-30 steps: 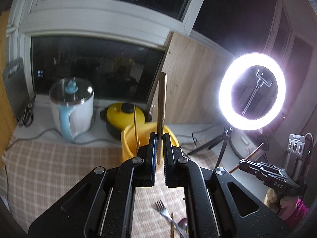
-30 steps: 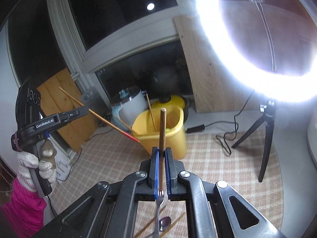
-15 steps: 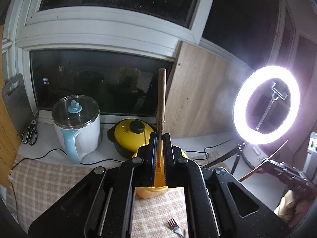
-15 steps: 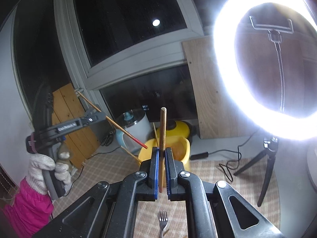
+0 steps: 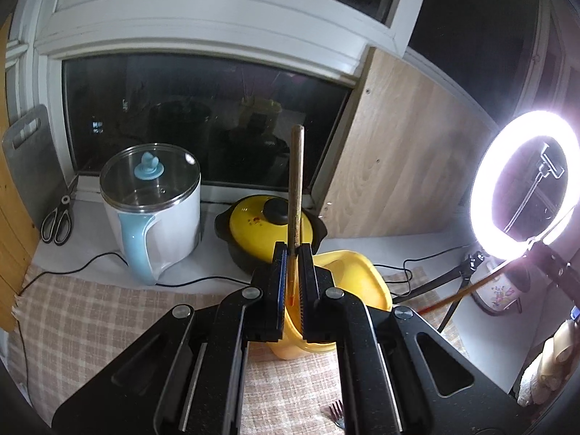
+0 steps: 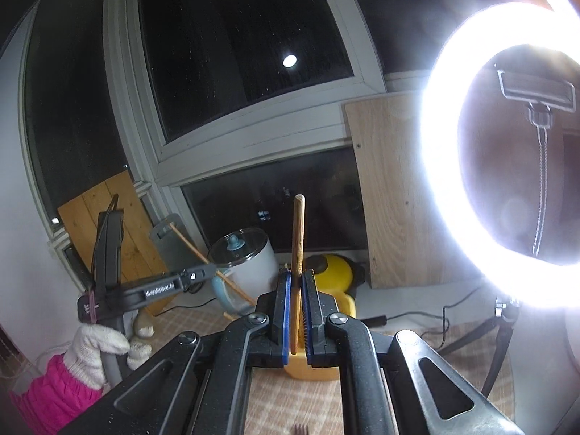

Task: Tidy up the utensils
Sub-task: 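Lower both chopsticks into the yellow container and open both tools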

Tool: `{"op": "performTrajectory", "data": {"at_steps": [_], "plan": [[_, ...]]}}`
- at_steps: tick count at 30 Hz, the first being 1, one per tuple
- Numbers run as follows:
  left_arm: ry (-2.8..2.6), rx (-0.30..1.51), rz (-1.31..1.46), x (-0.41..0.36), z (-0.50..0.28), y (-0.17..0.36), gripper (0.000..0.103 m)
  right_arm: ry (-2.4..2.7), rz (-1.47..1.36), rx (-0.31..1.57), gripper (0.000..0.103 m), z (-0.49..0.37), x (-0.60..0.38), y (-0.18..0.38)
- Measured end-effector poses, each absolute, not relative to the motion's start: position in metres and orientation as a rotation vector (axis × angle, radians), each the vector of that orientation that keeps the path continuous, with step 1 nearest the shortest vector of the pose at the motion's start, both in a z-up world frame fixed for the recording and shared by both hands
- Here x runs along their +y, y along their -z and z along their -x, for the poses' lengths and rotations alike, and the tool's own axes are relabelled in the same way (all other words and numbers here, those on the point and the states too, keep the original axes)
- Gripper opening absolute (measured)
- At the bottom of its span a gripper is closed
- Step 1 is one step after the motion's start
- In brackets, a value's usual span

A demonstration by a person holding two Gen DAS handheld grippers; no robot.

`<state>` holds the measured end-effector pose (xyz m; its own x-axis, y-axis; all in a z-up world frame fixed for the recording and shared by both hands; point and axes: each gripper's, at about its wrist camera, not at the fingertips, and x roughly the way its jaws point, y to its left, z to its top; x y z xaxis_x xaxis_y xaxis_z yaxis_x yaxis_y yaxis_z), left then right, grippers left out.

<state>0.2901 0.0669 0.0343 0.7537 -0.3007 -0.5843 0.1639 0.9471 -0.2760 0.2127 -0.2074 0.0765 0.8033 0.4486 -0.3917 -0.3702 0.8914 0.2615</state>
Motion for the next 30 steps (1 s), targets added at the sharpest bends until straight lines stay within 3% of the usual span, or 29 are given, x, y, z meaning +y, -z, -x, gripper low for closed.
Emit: {"op": "performTrajectory", "data": {"at_steps": [30], "plan": [[0.252,0.759,0.251,0.058,-0.309,0.002,0.004,-0.428,-0.154,0.666,0.004,-0.279,-0.182,0.014]]}}
